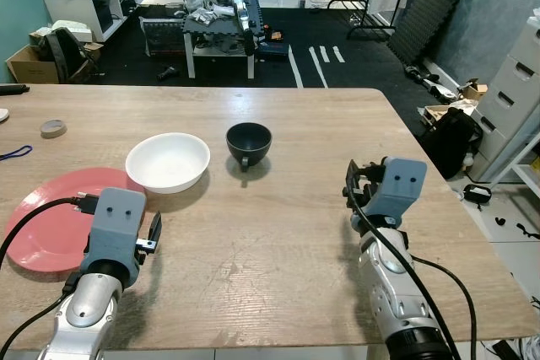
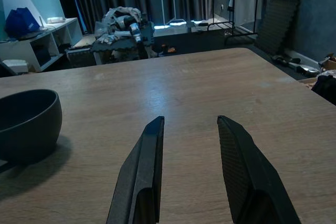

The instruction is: Setting the table

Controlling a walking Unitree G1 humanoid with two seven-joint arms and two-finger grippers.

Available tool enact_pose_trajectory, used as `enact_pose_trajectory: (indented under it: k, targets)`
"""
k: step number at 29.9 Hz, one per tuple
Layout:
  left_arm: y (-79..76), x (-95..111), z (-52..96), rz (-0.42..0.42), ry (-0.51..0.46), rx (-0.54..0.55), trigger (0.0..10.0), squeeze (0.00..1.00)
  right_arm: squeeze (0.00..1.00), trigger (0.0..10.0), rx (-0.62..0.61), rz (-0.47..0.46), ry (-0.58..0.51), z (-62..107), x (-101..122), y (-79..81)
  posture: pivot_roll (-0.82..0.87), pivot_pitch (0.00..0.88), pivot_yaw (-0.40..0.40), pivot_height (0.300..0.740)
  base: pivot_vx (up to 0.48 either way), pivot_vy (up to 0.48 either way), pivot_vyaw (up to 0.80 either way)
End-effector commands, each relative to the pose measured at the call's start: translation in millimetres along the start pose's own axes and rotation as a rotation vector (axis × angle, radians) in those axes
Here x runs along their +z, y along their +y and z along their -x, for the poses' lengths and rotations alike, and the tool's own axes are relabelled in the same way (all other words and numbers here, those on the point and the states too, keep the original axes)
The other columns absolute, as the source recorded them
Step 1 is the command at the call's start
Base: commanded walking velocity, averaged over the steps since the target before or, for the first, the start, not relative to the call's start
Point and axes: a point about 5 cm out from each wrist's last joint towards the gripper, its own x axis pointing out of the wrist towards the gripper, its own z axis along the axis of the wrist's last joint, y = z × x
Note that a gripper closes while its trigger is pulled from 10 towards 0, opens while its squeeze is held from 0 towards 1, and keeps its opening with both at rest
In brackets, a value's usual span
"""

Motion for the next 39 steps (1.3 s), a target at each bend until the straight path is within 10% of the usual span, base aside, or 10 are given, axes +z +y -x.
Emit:
enact_pose_trajectory:
  k: [1, 21, 39]
  targets:
    - [1.8, -4.7, 0.4, 0.0, 0.019, 0.008, 10.0, 0.0, 0.0, 10.0, -0.009, 0.003, 0.024, 4.2, -5.5, -3.1, 0.2, 0.154, 0.069, 0.74, 0.0, 0.48, 0.0]
    - [4.5, -6.1, -1.8, -0.021, 0.028, 0.022, 10.0, 0.0, 0.0, 10.0, -0.01, 0.003, 0.025, 5.1, -6.2, -2.8, 0.2, 0.154, 0.075, 0.74, 0.0, 0.248, 0.0]
    - [9.9, -6.5, -4.7, -0.014, 0.029, 0.062, 10.0, 0.0, 0.0, 10.0, -0.009, 0.002, 0.019, 5.8, -5.1, -1.7, 0.2, 0.148, 0.08, 0.74, 0.0, -0.339, 0.0]
